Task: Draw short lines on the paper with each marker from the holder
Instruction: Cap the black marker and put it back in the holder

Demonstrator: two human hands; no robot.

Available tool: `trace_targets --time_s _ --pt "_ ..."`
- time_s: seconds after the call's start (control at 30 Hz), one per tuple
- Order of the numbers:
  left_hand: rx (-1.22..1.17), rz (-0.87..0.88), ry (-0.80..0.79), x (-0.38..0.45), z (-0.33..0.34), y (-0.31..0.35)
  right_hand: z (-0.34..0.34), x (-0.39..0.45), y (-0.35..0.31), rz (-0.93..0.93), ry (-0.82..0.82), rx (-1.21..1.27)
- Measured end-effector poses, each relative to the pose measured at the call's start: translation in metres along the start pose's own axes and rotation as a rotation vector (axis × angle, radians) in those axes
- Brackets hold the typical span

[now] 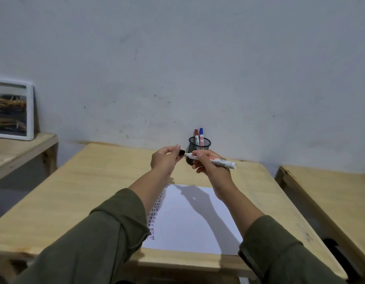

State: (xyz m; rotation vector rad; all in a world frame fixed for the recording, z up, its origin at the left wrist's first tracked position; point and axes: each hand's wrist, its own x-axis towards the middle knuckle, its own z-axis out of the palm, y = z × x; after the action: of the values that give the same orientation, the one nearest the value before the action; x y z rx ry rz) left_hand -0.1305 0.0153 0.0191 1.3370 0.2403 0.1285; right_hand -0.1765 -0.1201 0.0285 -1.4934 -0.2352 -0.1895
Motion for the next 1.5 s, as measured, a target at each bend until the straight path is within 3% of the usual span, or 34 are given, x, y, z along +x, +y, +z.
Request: trace_targets --time_s 0.17,0.43,0.63,0.83,1.0,1.13,1.3,1.5 --pt "-0.053 -0.004 -0.080 -0.004 0.007 0.006 -0.001 0.003 -0.003 -0.019 0.003 -0.025" --pt "-0.137 -0.144 -0.159 -0.010 0.012 0.019 -0.007 0.010 -0.003 -0.144 -0.042 -0.288" --pt "-0.292 -0.242 -0.213 -0.016 0.022 0.017 -0.004 0.010 -0.006 -0.098 0.027 -0.140" --pt "-0.365 -0.169 -0.167 -0.014 0.030 0.014 0.006 0.009 -0.003 -0.040 0.094 0.104" --pt "-0.309 -0.148 -0.147 -0.009 0.022 0.011 -0.004 0.012 -0.001 0.053 -0.055 0.072" --pt "-0.342 -0.111 -0.069 0.005 0.022 0.027 -0.012 0.021 -0.007 0.133 -0.221 0.239" --pt "-0.131 -0.020 -0.109 0.030 0.031 0.038 -0.027 0.036 -0.018 0.235 -0.315 0.333" --pt "0.214 0.125 -0.213 0.062 0.053 0.044 -0.038 0.078 -0.011 0.140 -0.102 -0.003"
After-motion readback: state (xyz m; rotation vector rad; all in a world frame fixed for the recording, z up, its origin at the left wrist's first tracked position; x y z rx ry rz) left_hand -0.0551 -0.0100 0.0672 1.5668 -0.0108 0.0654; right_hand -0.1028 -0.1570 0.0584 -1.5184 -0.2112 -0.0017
